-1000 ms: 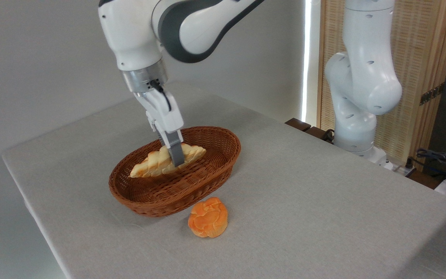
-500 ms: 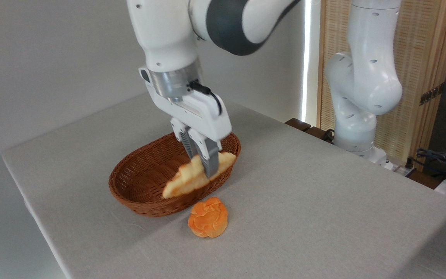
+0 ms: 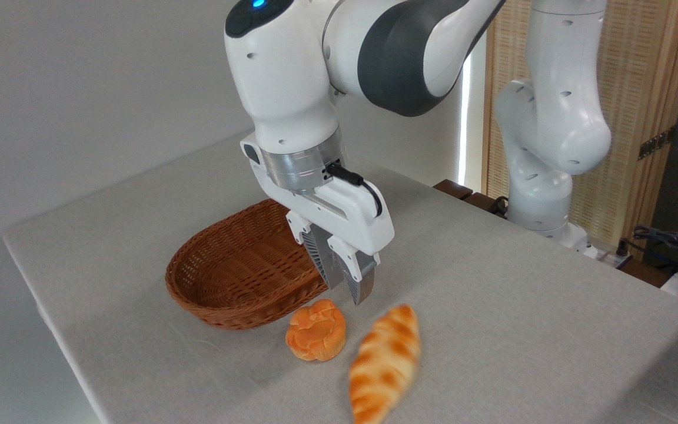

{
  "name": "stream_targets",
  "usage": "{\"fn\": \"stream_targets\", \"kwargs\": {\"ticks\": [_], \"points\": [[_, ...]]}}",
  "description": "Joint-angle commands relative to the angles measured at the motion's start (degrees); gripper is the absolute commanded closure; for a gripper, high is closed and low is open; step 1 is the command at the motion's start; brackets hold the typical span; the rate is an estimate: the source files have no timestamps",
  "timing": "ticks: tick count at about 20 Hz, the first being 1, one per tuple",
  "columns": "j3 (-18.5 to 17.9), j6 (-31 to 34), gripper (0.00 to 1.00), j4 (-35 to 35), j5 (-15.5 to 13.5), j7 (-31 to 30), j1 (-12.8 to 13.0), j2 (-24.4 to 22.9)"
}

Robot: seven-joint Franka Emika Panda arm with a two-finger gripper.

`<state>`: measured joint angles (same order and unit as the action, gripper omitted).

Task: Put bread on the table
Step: 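Move the roll beside the orange bun and release it on the table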

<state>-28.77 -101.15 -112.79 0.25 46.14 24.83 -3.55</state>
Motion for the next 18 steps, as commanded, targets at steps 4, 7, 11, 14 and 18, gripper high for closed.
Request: {"fn": "stream_targets", "kwargs": {"ticks": [4,7,11,14,18], "points": [[0.12,0.69,0.00,0.81,-0.16,0.35,0.74,-0.14],[3.10,0.78,0.00,5.20,-0.34,-1.22,0.74,-0.76],[8.20,0.78,0.00,9.69,0.01,-6.84,0.74,-1.20],[9.17,0.25,0.00,9.78,0.01,-9.84,0.74,-1.11],[9.26,0.34,0.00,9.70,-0.78,-9.76,0.83,0.03]]}}
